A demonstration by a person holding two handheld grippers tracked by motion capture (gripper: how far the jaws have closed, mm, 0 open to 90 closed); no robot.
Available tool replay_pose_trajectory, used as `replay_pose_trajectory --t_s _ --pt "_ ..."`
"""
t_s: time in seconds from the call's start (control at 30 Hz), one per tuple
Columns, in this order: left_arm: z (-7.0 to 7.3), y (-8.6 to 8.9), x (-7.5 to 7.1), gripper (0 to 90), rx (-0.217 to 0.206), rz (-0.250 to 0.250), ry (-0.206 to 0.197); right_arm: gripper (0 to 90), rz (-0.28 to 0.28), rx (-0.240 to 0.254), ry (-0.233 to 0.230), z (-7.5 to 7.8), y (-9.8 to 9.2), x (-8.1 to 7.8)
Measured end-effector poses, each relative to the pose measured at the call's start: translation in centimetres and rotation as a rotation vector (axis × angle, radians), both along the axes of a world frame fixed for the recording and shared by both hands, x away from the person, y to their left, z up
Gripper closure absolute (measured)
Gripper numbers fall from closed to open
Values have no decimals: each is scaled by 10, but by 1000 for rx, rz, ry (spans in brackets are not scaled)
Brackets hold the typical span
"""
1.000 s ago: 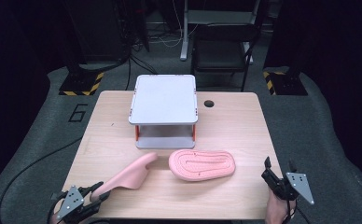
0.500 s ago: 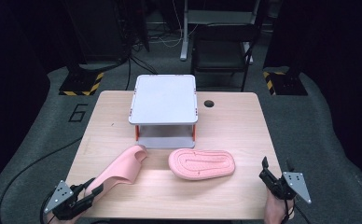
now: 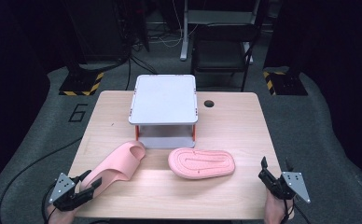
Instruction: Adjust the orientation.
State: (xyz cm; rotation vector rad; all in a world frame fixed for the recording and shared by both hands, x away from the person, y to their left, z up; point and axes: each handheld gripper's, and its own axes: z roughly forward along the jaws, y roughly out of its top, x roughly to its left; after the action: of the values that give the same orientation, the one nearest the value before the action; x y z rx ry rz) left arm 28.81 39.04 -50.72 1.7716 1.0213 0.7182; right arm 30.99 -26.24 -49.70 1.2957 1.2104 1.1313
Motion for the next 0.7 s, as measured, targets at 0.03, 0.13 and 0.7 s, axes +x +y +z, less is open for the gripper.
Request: replay_pose_trajectory --t_s 0.03,0.13,0.7 --pt "-1 2 3 401 0 -1 12 186 1 -2 2 0 0 0" --pt "-4 6 7 364 -22 11 34 186 1 -7 1 0 0 0" --pt "4 15 -6 218 -25 69 -5 186 23 -13 5 0 4 1"
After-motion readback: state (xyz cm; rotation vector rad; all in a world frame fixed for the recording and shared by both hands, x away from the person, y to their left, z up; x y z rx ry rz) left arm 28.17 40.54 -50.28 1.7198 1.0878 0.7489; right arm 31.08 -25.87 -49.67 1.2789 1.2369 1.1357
